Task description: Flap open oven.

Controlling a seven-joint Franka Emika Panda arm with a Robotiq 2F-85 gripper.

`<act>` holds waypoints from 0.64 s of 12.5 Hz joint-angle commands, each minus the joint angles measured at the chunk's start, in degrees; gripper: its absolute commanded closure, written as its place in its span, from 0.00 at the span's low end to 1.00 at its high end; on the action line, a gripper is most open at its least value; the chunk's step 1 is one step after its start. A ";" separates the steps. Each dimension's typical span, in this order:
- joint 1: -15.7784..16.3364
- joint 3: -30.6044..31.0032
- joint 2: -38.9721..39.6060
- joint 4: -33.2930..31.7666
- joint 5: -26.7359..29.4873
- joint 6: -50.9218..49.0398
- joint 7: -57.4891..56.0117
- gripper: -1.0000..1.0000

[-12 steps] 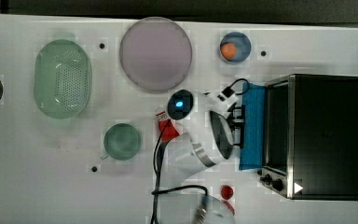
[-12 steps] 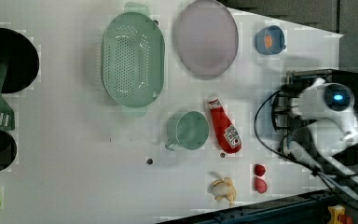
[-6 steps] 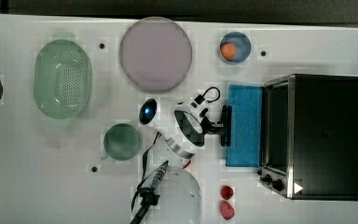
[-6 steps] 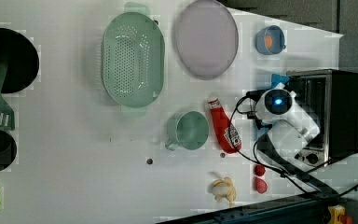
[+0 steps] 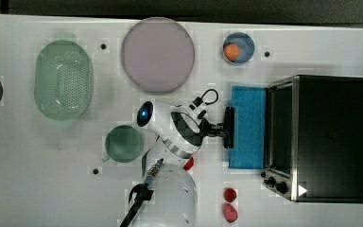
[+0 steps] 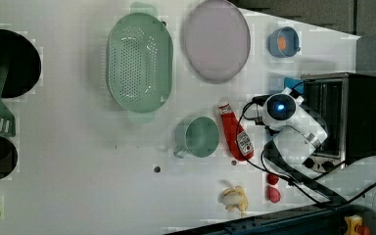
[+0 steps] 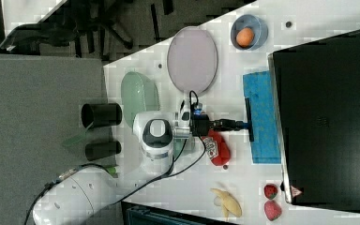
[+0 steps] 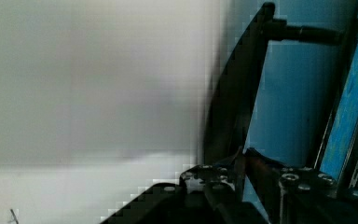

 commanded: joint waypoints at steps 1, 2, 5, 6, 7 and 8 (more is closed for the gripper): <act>-0.14 -0.70 -3.86 1.30 1.33 3.71 3.10 0.83; -0.32 -0.84 -5.77 1.28 3.36 4.22 3.10 0.83; -0.82 -0.87 -12.34 1.28 12.85 4.17 3.07 0.83; -0.99 -0.87 -14.78 1.28 16.61 4.13 3.07 0.83; -1.15 -0.92 -17.22 1.27 20.18 3.91 3.07 0.83; -1.35 -0.98 -19.72 1.28 24.14 3.53 3.07 0.83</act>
